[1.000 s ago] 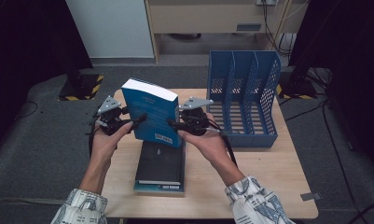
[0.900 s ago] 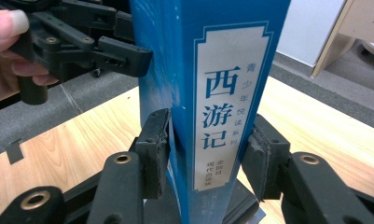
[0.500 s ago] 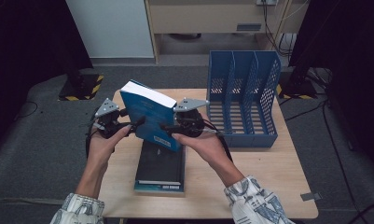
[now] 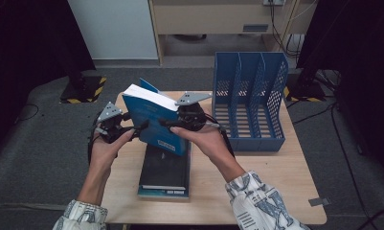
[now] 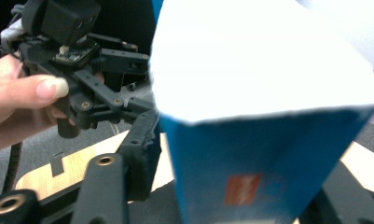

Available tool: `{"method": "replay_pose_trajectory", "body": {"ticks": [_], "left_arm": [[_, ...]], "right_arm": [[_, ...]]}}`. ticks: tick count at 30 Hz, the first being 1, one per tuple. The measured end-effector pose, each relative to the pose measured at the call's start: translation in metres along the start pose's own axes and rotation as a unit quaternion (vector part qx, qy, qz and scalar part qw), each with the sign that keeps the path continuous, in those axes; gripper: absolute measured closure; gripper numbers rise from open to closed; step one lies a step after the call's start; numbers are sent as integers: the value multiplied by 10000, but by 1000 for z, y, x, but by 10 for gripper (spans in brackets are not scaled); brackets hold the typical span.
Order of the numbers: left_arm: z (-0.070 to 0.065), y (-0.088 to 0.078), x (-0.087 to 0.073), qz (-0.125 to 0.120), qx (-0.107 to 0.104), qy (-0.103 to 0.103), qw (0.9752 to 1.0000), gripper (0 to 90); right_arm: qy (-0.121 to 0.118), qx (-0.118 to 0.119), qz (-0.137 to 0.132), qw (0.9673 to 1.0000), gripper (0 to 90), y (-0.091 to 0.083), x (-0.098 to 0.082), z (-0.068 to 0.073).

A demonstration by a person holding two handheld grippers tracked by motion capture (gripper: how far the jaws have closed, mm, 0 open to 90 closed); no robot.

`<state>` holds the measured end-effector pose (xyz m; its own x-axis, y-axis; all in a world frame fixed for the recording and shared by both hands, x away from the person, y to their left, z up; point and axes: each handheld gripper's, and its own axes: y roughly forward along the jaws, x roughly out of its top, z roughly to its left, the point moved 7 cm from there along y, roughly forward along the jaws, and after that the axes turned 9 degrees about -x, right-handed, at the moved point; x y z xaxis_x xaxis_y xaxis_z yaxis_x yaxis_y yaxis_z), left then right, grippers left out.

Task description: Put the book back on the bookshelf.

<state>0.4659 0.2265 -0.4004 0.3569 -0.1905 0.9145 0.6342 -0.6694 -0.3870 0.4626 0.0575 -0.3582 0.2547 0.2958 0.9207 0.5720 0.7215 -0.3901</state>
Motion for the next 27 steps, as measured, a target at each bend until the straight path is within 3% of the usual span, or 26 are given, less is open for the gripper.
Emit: {"method": "replay_pose_trajectory", "body": {"ticks": [10,14,19,20,21,22,23,24,27], "left_arm": [[-1,-1,-2,-76,28,-30,10000,251],[-1,-4,-9,-49,142,43,9999,191],[-5,-10,-31,22,307,32,9995,156],[-6,-13,-42,54,390,14,9992,151],[-6,-13,-42,54,390,14,9992,145],[-6,-16,-53,119,407,-16,9991,139],[-6,-16,-53,119,407,-16,9991,135],[-5,-18,-65,209,457,-42,9987,132],[-3,-19,-80,297,440,-173,9984,129]], "right_arm": [[-30,35,-55,10000,492,5,7,1],[-78,36,-66,9999,534,6,8,0],[-66,45,-81,9999,542,6,8,-1],[-68,38,-83,9999,541,6,8,-1],[-68,38,-83,9999,541,6,8,-1],[-62,45,-88,9999,541,6,8,0],[-62,45,-88,9999,541,6,8,0],[-53,45,-101,9999,537,6,8,0],[-43,35,-111,9999,531,7,9,-1]]}}
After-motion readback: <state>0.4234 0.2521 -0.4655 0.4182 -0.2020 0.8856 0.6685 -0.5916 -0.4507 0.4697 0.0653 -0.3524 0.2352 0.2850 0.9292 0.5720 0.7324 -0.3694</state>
